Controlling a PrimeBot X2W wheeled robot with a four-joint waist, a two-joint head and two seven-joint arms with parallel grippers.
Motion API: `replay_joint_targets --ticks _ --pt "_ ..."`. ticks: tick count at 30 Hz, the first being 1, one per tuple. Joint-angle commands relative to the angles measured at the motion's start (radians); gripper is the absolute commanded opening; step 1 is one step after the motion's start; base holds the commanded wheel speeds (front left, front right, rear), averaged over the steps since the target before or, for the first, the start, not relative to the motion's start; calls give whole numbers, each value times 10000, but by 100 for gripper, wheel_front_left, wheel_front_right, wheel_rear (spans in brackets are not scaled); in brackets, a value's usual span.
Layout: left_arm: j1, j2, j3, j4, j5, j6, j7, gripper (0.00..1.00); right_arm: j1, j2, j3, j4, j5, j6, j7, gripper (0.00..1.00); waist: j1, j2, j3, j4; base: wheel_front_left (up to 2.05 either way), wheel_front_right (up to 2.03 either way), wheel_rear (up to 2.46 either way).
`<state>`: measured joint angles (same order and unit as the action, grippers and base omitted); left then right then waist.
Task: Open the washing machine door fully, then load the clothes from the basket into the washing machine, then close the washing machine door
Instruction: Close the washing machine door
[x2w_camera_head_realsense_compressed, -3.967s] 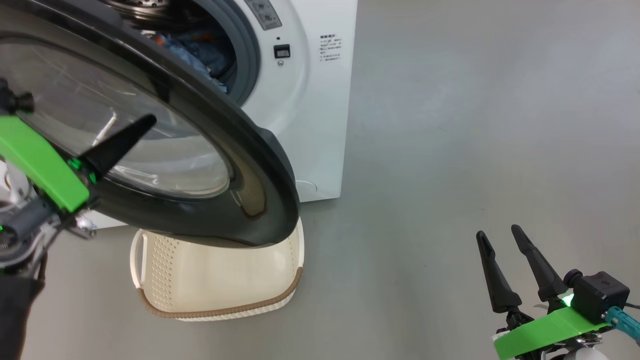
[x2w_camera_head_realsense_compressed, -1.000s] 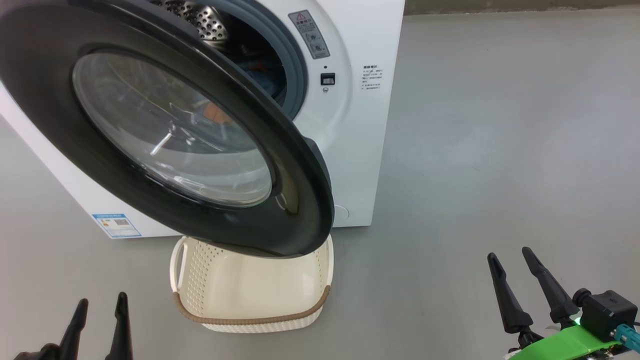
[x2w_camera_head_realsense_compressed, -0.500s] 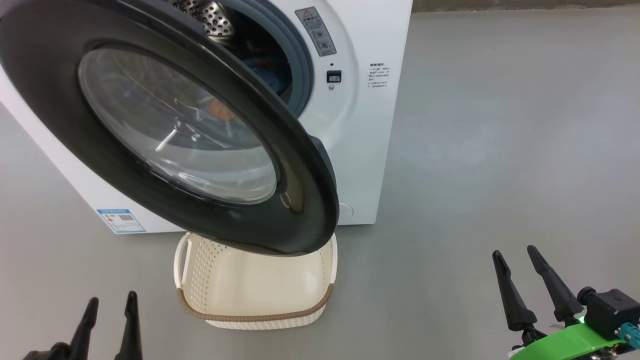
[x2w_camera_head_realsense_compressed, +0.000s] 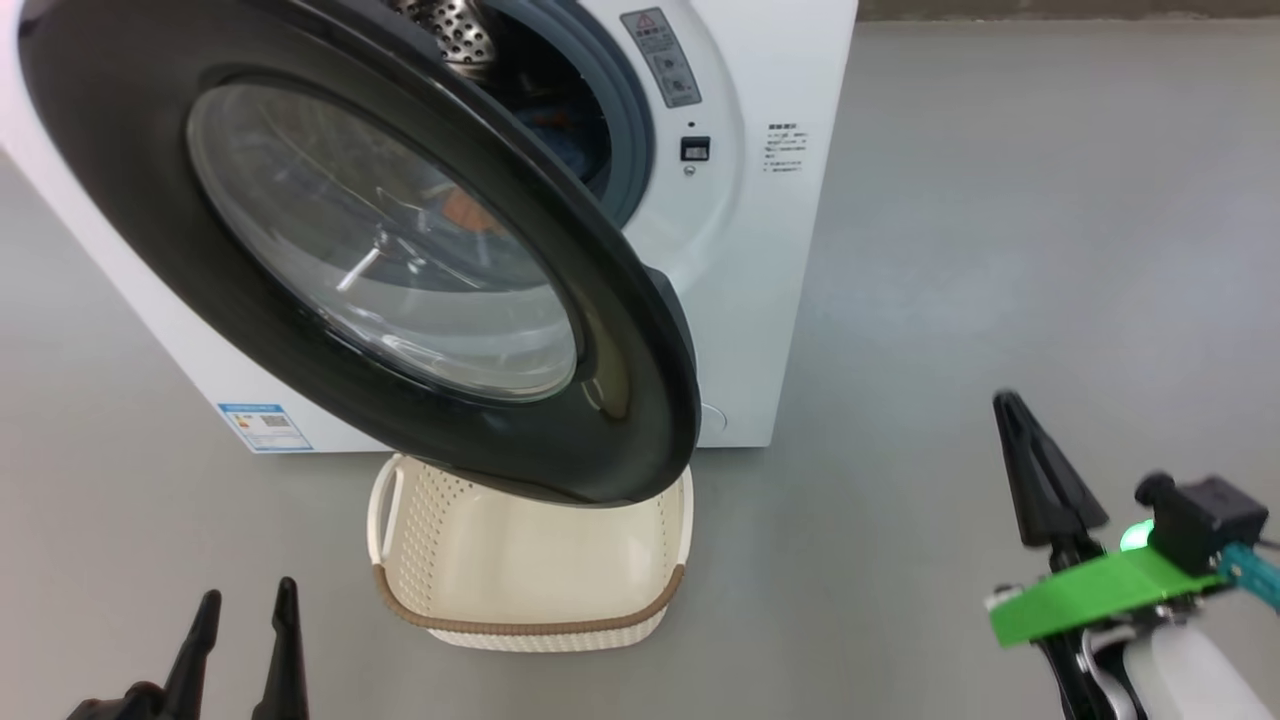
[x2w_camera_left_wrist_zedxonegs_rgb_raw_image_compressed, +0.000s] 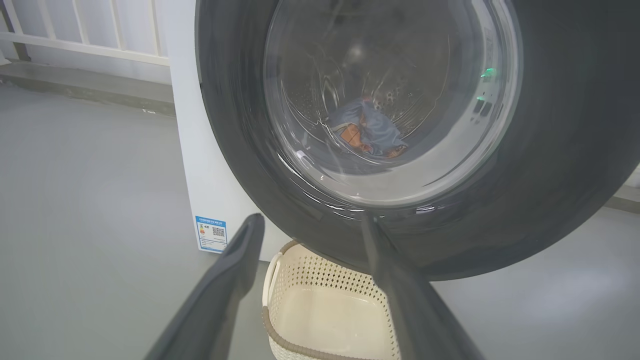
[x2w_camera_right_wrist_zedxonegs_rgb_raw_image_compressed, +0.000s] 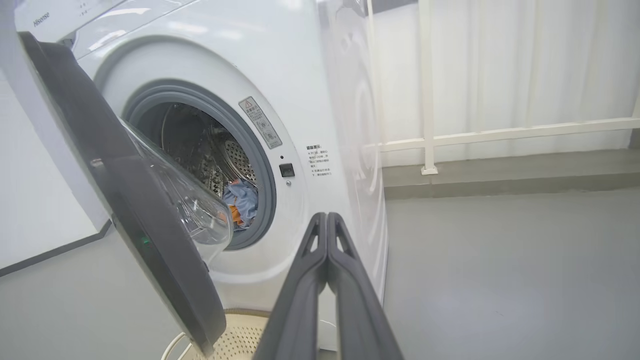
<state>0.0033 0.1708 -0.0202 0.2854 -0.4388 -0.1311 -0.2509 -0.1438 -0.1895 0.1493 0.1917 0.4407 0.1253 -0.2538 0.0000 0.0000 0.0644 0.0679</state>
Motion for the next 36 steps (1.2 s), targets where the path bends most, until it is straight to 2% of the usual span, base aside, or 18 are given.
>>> replay_joint_targets --ticks 1,11,16,20,24,31,36 --pt "-282 158 346 -311 12 4 -108 100 -527 -134 249 -277 87 54 -80 0 0 0 -92 118 0 0 0" --pt "-107 53 204 -585 108 4 -109 100 -2670 -41 793 -1875 338 54 -80 0 0 0 -429 635 0 0 0" --pt "-68 0 139 -710 164 4 -109 100 -3414 135 1638 -2855 575 54 -80 0 0 0 -496 929 0 0 0" --pt "-91 -39 84 -778 164 4 -109 100 -3732 313 2655 -3149 785 54 -80 0 0 0 -473 1156 0 0 0" --pt "-115 -81 49 -823 155 4 -109 100 -3807 432 3554 -2887 966 54 -80 0 0 0 -378 1286 0 0 0" --pt "-294 -282 -86 -812 92 4 -109 100 -3532 548 5401 -1184 1334 54 -80 0 0 0 -26 1628 0 0 0" --pt "-424 -417 -112 -806 38 4 -109 100 -3121 540 5908 116 1412 54 -80 0 0 0 288 1774 0 0 0"
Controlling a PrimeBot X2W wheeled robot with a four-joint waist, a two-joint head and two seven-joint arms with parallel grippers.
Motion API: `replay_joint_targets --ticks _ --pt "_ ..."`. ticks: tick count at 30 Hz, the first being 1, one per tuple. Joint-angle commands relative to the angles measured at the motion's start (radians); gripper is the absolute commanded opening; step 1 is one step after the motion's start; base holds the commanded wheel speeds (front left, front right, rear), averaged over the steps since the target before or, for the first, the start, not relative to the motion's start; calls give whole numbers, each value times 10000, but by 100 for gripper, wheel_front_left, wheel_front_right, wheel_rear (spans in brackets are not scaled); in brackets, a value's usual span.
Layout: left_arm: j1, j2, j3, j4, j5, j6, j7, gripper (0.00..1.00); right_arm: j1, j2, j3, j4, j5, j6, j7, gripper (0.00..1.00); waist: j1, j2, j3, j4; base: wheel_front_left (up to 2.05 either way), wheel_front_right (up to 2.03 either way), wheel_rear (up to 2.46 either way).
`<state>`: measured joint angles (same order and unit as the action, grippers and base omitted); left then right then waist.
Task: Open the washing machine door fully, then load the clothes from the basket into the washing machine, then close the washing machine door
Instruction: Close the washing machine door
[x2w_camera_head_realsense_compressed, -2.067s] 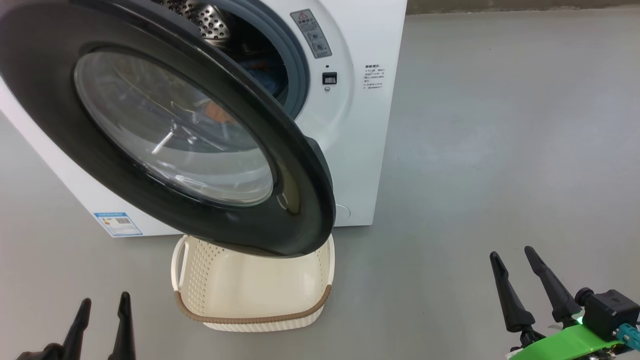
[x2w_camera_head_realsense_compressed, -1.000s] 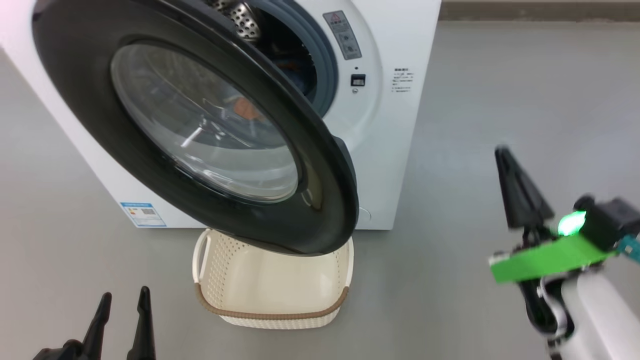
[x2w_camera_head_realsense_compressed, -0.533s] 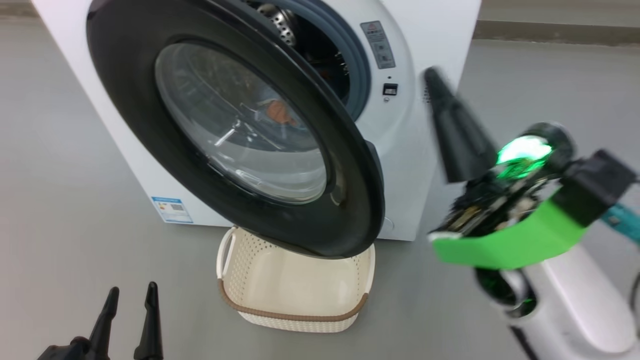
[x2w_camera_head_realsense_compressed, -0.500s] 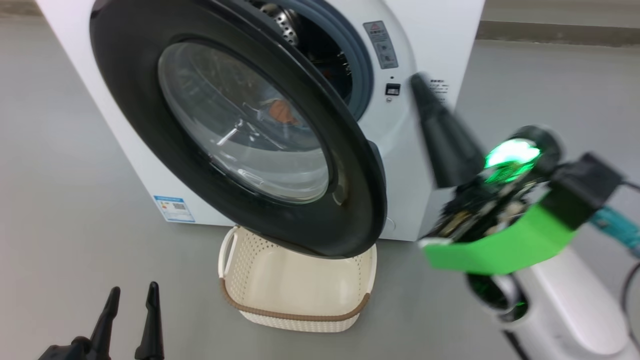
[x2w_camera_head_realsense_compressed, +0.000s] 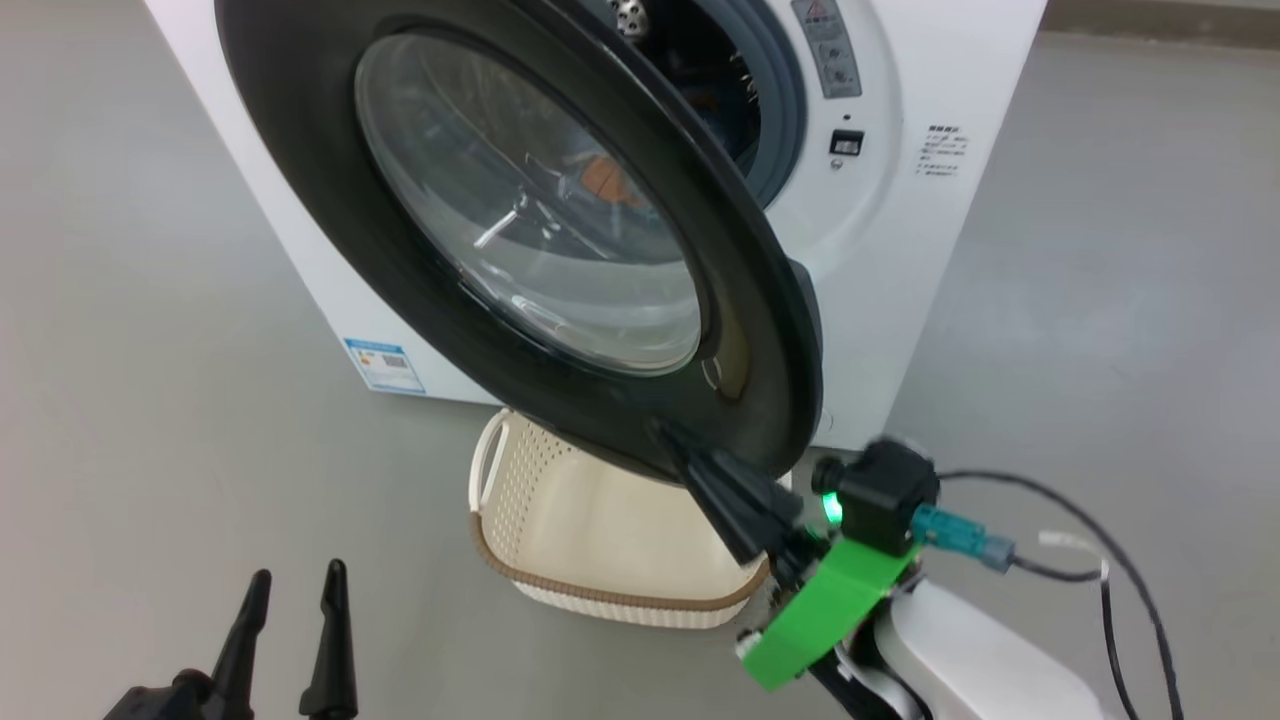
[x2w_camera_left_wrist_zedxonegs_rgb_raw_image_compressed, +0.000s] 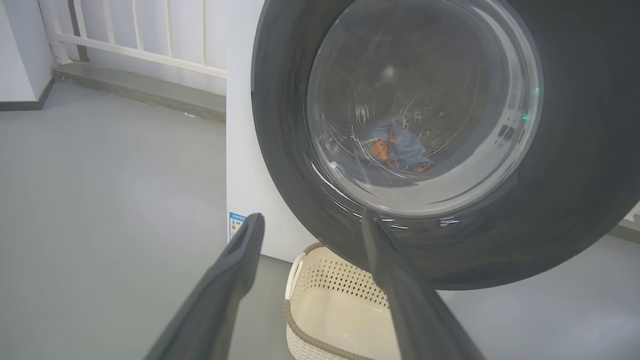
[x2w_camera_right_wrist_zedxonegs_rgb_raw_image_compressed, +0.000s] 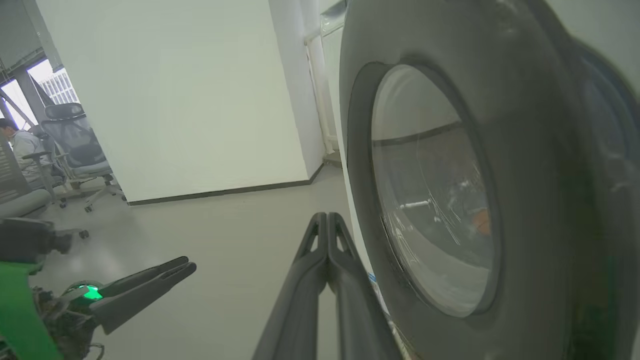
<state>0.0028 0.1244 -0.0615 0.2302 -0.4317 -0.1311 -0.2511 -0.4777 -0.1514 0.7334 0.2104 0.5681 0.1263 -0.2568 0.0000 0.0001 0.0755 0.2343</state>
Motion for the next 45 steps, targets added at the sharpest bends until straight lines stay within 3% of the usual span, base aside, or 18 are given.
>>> replay_joint_targets --ticks 1,15,32,45 --pt "-446 22 296 -248 -42 4 -107 100 297 154 92 174 146 44 -49 0 0 -1 248 128 0 0 0" --pt "-1019 -203 236 -198 -115 4 -107 100 136 98 -1106 2076 49 44 -49 0 0 -1 1099 194 0 0 0" --pt "-1629 -293 63 -400 -171 4 -107 100 -826 -170 -2664 2122 -233 44 -49 0 0 -1 1993 357 0 0 0" --pt "-2442 -560 -265 -685 -308 4 -107 100 -2228 -730 -3788 2596 -214 44 -49 0 0 -1 3121 975 0 0 0"
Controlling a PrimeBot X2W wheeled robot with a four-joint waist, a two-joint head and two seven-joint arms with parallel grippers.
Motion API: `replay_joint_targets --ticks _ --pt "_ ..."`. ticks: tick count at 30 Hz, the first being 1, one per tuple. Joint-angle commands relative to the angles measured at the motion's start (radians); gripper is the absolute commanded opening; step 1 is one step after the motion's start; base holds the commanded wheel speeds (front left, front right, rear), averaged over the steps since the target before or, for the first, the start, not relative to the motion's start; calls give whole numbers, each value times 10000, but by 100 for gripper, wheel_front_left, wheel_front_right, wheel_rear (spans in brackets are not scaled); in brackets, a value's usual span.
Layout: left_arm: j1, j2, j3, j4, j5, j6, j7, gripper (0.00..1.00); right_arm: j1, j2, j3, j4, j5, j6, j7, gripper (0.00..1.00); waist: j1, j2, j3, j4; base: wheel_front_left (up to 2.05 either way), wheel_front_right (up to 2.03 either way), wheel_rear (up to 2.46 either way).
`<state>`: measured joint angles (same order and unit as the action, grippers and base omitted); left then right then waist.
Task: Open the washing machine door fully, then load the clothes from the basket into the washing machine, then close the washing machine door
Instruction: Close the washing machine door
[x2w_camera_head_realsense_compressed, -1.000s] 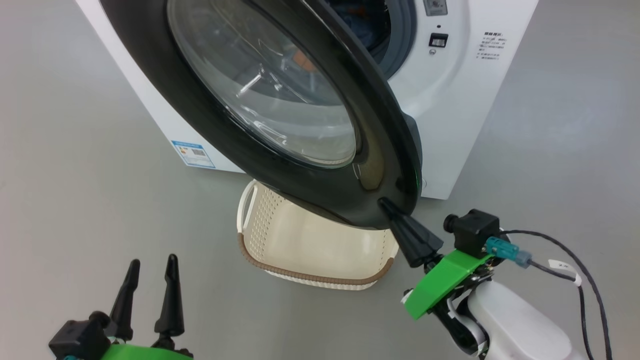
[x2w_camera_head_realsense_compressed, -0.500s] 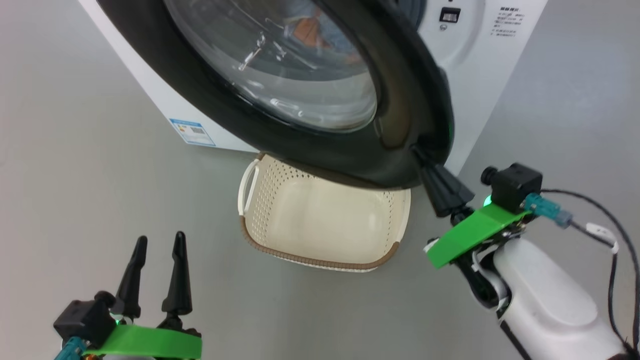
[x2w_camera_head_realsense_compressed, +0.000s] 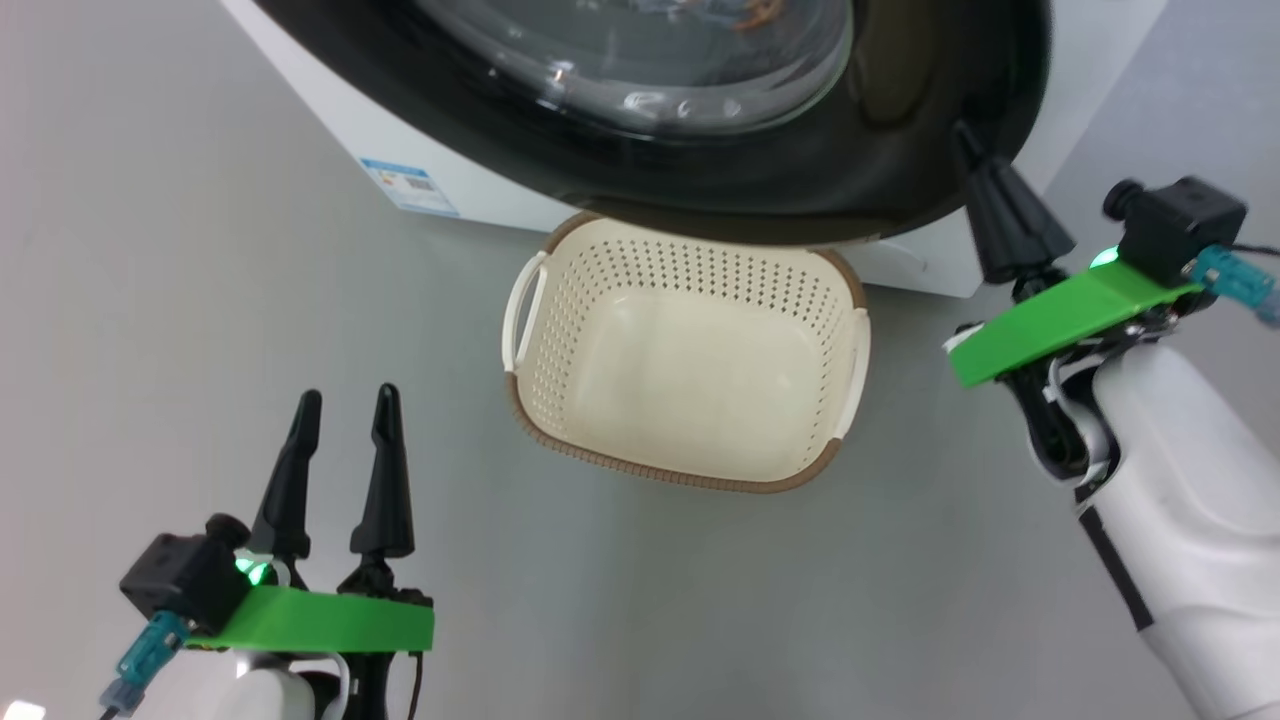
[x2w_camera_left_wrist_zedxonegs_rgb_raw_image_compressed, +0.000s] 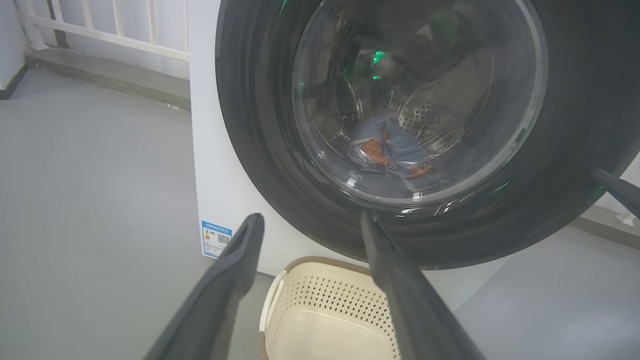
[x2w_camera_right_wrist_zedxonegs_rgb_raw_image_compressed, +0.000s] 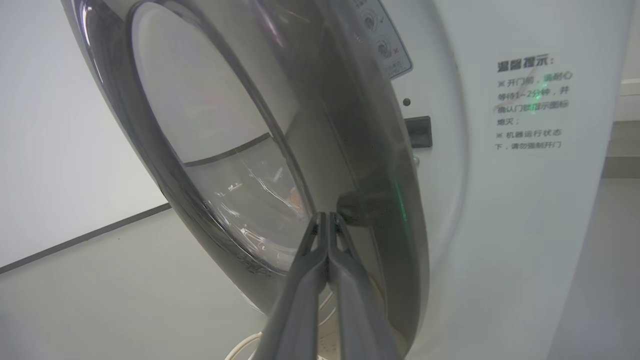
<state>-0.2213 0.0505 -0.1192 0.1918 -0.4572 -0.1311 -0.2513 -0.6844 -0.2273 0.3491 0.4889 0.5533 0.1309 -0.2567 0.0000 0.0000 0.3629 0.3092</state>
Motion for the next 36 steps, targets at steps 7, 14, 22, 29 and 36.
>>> replay_joint_targets --ticks 7,14,22,29,36 --pt "-483 74 178 -522 -76 4 -105 100 -882 -175 -382 52 -144 -2 -51 0 0 0 636 566 0 0 0" --pt "-645 23 118 -685 -85 4 -105 100 -1585 -188 -993 101 -297 -2 -51 0 0 0 966 724 0 0 0" --pt "-757 8 83 -671 -61 4 -105 100 -1785 -110 -993 104 -384 -2 -51 0 0 0 1071 679 0 0 0" --pt "-562 49 188 -385 31 4 -105 100 -999 68 -636 11 -252 -2 -51 0 0 0 553 403 0 0 0" --pt "-237 291 357 -28 120 4 -105 100 -88 265 -512 -167 -194 -2 -51 70 0 0 -86 70 0 0 0"
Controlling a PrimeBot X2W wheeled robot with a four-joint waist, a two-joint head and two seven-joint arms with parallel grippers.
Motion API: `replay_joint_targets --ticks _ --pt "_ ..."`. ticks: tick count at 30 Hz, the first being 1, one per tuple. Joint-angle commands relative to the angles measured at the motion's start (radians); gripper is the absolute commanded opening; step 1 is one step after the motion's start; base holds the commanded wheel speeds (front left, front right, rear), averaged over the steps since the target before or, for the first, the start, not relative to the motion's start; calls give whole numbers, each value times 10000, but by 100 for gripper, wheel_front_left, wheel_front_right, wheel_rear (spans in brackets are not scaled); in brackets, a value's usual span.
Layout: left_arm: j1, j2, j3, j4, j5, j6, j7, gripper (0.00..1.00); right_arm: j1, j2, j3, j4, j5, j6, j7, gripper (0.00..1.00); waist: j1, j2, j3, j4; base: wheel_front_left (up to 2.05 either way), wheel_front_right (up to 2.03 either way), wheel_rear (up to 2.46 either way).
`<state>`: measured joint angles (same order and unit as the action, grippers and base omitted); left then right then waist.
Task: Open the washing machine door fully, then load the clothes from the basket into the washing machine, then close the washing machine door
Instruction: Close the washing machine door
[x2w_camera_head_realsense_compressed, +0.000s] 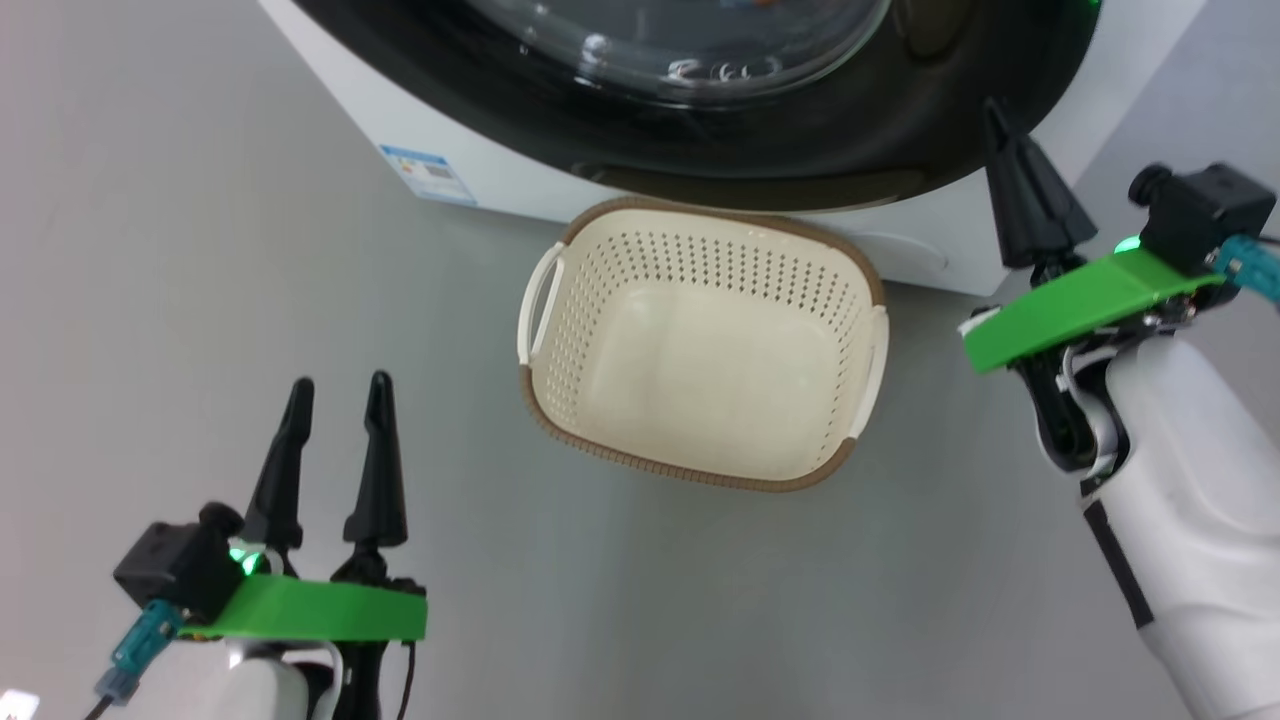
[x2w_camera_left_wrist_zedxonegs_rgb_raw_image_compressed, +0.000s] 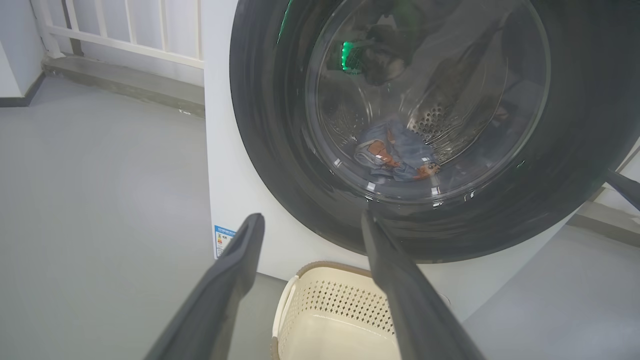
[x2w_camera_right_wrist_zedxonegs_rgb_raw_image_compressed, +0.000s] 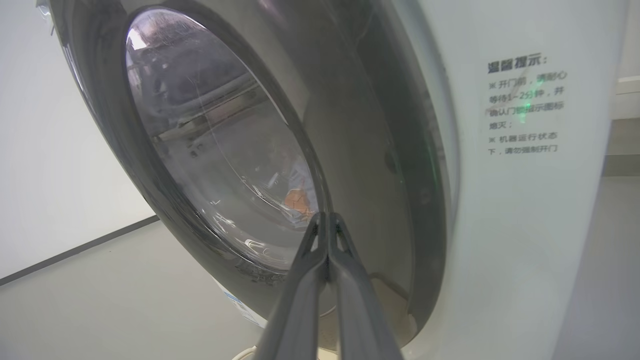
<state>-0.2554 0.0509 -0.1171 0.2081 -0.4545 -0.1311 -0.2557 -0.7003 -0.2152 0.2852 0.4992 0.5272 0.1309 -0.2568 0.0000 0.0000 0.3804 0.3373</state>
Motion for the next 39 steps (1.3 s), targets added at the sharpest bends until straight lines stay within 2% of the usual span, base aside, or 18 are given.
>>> replay_joint_targets --ticks 1,2,17,39 --pt "166 336 379 -135 106 4 -61 100 225 183 124 -292 69 -2 -49 95 0 0 -374 -274 0 0 0" --pt "228 388 423 -75 126 4 -61 100 386 220 119 -317 72 -2 -49 100 0 0 -496 -335 0 0 0" --pt "1045 991 1112 459 111 4 -61 100 2505 622 -384 -590 88 -2 -49 100 0 0 -1874 -1547 0 0 0" --pt "1798 1570 1581 784 199 4 -61 100 4710 434 -1244 -829 -14 -2 -49 100 0 0 -3044 -3017 0 0 0"
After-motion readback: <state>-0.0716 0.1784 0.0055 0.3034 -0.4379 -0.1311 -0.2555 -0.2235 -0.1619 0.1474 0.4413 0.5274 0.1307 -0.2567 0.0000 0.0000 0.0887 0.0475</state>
